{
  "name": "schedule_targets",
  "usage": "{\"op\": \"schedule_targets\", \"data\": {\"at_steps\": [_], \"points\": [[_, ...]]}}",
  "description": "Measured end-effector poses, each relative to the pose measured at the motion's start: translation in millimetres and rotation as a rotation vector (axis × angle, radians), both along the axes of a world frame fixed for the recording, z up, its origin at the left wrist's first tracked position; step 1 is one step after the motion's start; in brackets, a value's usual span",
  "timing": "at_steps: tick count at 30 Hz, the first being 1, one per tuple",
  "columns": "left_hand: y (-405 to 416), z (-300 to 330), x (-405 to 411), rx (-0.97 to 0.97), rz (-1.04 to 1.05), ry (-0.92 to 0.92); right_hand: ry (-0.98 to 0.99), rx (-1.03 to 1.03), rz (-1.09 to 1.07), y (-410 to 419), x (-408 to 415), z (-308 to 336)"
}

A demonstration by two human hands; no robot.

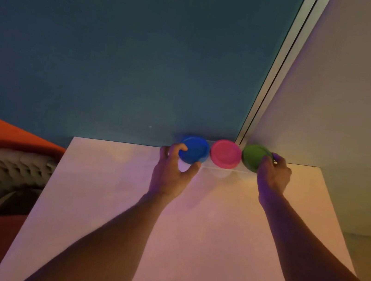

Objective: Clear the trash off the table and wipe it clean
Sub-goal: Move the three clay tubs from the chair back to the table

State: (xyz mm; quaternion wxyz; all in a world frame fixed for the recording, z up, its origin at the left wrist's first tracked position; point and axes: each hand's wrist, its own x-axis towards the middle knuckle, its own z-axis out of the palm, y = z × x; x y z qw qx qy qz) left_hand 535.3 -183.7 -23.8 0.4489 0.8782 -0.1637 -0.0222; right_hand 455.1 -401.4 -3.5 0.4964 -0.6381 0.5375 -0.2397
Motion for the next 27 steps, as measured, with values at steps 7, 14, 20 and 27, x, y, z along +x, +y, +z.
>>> {"op": "schedule_targets", "data": {"at_steps": [7, 14, 20, 27], "points": [[-21.3, -3.3, -4.1, 0.034, -0.07, -0.009, 0.087, -0.075, -0.013, -19.8, -6.0, -5.9], [-22.8, -8.6, -4.8, 0.054, -0.078, -0.013, 0.128, -0.103, 0.04, -21.0, -8.9, -6.6], [-11.3, 4.8, -10.4, 0.153, -0.138, 0.009, 0.135, -0.005, 0.129, -14.5, -19.5, 4.1], [27.5, 50.0, -42.8, 0.308, -0.138, -0.011, 0.167, -0.173, 0.273, 38.6, -59.4, 43.7]]}}
